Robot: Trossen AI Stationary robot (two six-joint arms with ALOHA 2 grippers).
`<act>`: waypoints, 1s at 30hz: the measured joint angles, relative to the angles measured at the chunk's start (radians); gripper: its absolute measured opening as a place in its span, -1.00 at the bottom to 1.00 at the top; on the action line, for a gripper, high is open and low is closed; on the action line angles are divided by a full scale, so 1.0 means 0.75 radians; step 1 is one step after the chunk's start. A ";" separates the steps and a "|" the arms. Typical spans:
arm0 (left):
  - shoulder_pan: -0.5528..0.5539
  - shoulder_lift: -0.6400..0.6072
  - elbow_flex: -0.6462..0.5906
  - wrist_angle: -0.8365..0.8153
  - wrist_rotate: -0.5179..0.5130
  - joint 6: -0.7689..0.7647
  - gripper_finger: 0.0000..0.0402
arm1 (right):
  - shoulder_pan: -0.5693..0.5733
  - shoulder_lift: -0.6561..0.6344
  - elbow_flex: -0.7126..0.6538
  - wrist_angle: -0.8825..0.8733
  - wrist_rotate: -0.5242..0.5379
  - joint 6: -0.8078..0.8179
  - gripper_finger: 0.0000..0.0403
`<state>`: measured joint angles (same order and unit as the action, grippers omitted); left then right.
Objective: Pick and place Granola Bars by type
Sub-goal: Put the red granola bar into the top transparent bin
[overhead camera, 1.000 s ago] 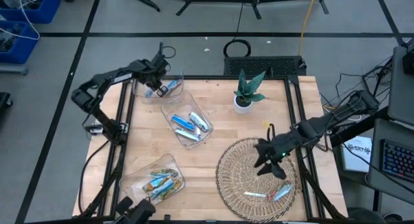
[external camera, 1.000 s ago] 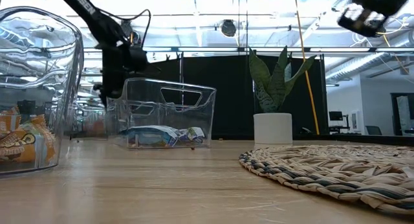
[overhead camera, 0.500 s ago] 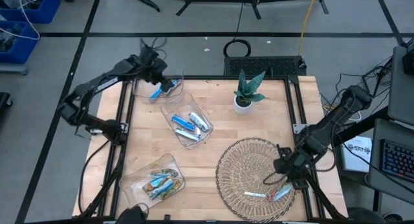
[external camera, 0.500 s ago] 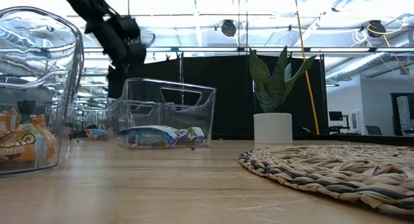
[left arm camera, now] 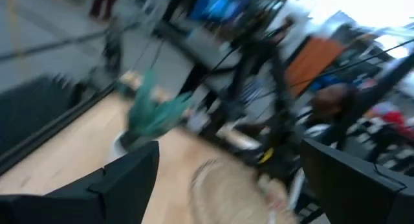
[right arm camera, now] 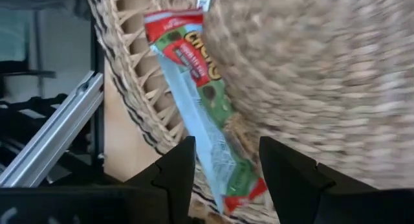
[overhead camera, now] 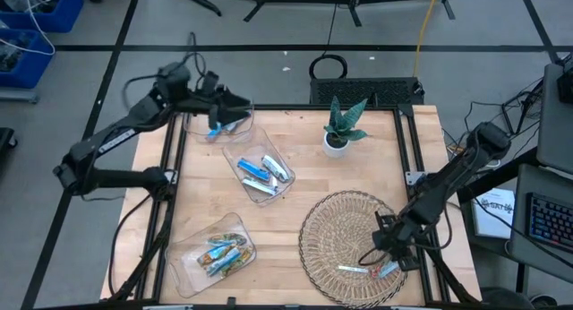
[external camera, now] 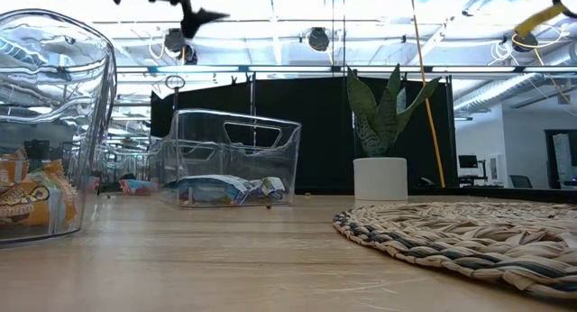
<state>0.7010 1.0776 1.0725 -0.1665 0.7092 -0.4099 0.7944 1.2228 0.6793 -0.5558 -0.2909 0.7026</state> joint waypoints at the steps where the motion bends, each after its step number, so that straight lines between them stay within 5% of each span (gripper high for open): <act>1: -0.023 -0.018 0.000 0.049 0.000 -0.029 0.84 | 0.000 0.005 -0.022 0.038 -0.025 0.015 -0.20; 10: -0.287 -0.137 0.001 0.292 -0.119 -0.164 0.85 | 0.004 0.020 -0.173 0.197 -0.072 0.166 -0.24; 18: -0.600 -0.142 0.001 0.283 -0.341 -0.155 0.74 | -0.012 0.019 -0.177 0.224 -0.001 0.142 -0.94; 30: -0.727 -0.112 0.001 0.255 -0.462 -0.093 0.57 | -0.037 0.006 -0.177 0.230 -0.003 0.139 -1.00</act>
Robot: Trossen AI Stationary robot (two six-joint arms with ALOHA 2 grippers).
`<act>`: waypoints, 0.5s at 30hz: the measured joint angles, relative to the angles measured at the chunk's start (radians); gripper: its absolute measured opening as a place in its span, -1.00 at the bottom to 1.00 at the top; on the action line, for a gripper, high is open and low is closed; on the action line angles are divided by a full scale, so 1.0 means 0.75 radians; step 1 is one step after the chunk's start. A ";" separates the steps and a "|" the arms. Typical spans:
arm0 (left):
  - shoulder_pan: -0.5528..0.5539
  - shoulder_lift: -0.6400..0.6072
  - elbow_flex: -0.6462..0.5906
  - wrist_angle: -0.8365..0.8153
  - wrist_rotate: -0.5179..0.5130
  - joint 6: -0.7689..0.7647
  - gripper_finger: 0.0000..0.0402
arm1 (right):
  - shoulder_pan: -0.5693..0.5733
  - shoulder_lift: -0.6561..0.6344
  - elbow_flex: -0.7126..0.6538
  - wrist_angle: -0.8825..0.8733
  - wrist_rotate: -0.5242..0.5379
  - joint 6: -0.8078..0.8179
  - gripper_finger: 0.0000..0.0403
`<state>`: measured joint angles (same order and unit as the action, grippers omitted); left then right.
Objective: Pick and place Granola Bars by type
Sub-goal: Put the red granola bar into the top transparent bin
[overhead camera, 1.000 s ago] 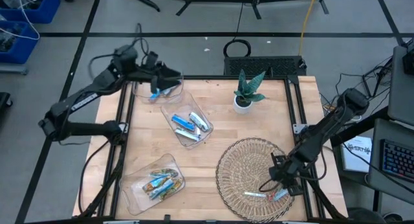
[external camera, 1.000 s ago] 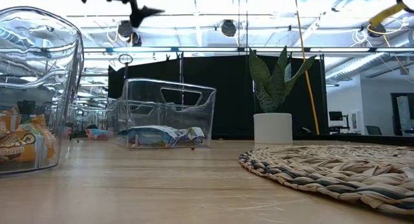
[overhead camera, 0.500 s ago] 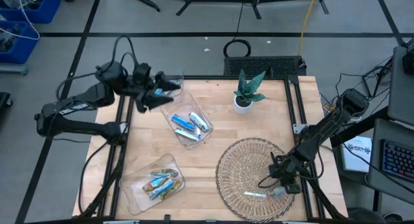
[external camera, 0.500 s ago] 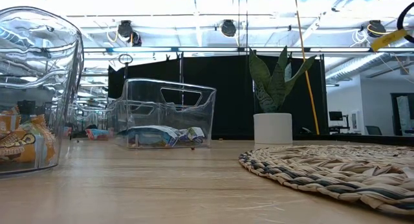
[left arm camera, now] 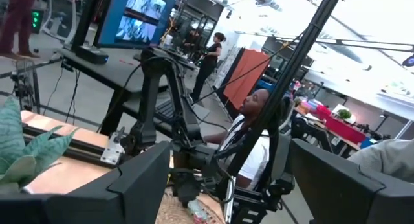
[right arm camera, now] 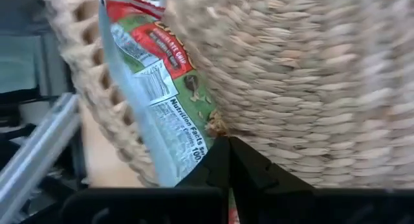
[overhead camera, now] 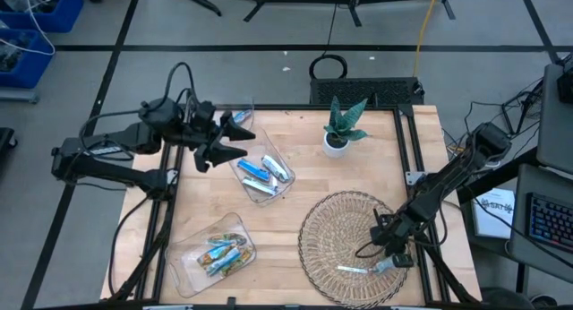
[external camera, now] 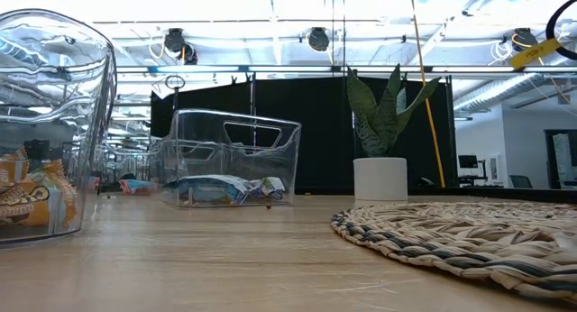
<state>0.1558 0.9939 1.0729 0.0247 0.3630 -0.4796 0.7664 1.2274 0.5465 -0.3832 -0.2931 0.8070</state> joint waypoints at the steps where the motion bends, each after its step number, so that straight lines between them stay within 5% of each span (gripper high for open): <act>1: 0.000 0.000 0.000 0.001 0.001 0.004 0.55 | -0.002 -0.008 0.000 0.009 -0.016 0.000 -0.99; 8: 0.001 0.001 0.000 0.000 0.002 0.007 0.50 | -0.063 -0.076 -0.001 0.111 -0.245 0.013 -0.81; 15: 0.001 0.001 0.000 -0.018 0.003 0.010 0.52 | -0.155 -0.091 -0.001 0.146 -0.320 -0.017 -0.17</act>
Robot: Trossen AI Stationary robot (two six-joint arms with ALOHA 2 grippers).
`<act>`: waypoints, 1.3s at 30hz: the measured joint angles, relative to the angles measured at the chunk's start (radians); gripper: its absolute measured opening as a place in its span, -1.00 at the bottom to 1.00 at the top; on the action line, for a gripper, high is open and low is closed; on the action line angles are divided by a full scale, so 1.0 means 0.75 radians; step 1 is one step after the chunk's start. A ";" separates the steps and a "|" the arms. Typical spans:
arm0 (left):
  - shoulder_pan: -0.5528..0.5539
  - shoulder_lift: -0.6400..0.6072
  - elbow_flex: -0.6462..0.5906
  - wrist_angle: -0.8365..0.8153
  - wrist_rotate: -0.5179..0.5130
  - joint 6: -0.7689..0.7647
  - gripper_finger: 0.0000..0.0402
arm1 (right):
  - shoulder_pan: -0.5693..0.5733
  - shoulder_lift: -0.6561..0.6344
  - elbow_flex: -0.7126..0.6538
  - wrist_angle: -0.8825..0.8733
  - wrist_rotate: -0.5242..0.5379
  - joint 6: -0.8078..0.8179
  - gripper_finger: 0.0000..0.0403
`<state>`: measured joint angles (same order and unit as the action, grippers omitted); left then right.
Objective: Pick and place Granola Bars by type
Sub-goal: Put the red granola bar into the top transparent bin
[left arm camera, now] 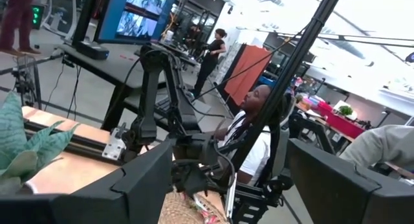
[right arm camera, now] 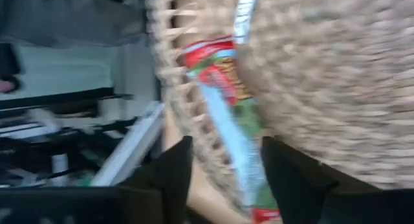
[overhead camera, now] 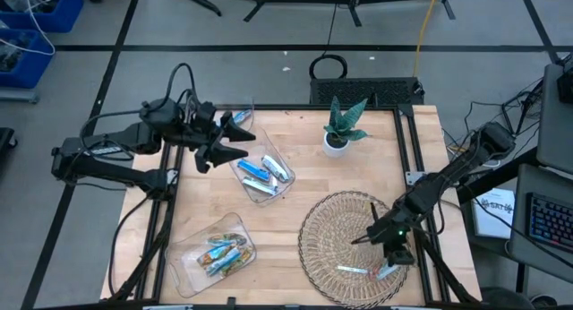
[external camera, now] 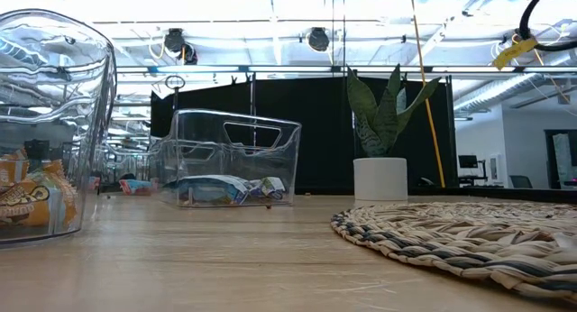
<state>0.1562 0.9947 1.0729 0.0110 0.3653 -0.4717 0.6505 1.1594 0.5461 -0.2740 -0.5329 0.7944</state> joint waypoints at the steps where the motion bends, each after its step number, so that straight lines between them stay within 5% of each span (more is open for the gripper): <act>1: 0.000 0.000 0.000 -0.006 -0.001 0.000 0.51 | -0.002 0.000 0.000 -0.018 0.035 -0.026 -0.09; 5: 0.000 0.000 0.000 -0.028 -0.001 -0.002 0.45 | -0.016 0.001 0.000 -0.087 0.127 -0.119 0.07; 14: 0.000 0.000 0.000 -0.032 -0.001 -0.004 0.31 | -0.019 0.000 0.000 -0.090 0.151 -0.275 0.04; 27: 0.001 0.000 0.000 -0.031 -0.001 -0.012 0.27 | 0.009 0.001 -0.142 0.111 0.009 -0.078 0.03; 39: 0.001 0.000 0.000 -0.010 -0.001 -0.012 0.27 | 0.072 0.016 -0.153 0.179 0.119 -0.060 0.03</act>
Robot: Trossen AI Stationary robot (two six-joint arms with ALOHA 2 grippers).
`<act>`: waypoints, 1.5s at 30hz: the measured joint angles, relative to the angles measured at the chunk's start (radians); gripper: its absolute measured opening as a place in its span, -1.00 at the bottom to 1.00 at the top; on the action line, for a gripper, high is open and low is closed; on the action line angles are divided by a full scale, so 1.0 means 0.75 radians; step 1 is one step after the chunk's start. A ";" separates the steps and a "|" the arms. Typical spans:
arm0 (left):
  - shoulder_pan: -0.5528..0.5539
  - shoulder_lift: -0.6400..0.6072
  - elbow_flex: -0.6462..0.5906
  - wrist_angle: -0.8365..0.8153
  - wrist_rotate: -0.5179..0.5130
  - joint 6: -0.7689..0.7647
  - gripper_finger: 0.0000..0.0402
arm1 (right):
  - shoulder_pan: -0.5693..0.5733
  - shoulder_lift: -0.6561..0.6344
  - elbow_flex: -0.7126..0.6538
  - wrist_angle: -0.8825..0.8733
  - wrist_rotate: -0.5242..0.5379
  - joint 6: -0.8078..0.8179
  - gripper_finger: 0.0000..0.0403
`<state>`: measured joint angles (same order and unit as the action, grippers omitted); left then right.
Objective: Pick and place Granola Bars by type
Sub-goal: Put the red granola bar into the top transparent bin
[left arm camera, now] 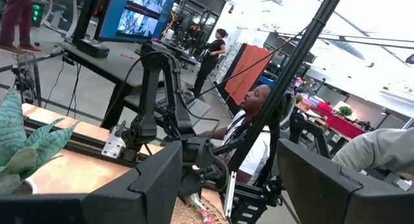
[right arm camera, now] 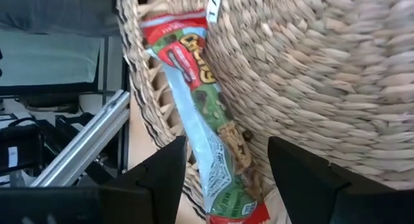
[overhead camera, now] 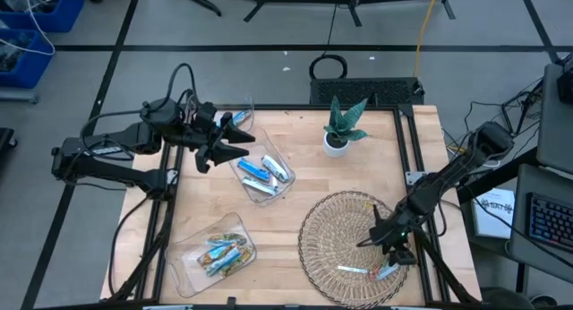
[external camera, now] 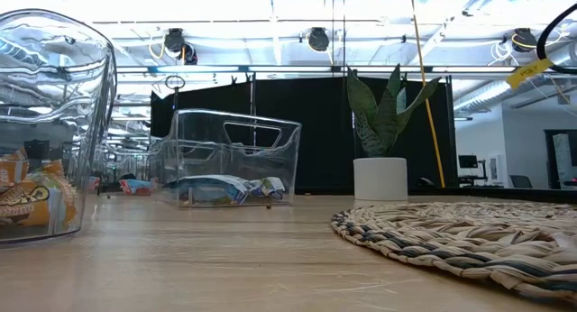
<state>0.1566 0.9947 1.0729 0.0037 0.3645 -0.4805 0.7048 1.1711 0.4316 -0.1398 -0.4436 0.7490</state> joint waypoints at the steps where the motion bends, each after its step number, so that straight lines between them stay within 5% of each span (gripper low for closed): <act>1: 0.000 0.000 0.000 0.002 0.000 0.000 0.27 | 0.000 0.009 0.000 0.000 -0.003 0.001 0.03; 13: 0.000 0.000 0.000 0.010 -0.002 0.001 0.27 | 0.001 0.125 0.001 0.128 -0.041 0.042 -0.02; 21: 0.000 0.000 0.000 0.011 -0.117 0.003 0.27 | 0.006 0.171 0.001 0.162 -0.145 0.058 -0.88; 33: 0.000 -0.001 0.000 0.024 -0.318 0.139 0.27 | -0.106 0.024 0.065 0.104 -0.165 0.159 -0.99; 36: 0.000 -0.001 0.000 0.023 -0.361 0.250 0.27 | -0.191 -0.090 0.164 0.112 -0.025 0.154 -0.99; 42: -0.002 0.006 0.001 0.128 -0.415 0.336 0.27 | -0.388 -0.261 0.407 0.255 0.630 -0.123 -1.00; 45: -0.019 0.054 0.005 0.184 -0.433 0.324 0.27 | -0.490 -0.259 0.507 0.324 0.796 -0.314 -1.00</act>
<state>0.1421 1.0349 1.0763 0.1415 0.0396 -0.2372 0.3372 0.9767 0.8120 0.1031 0.1534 0.5136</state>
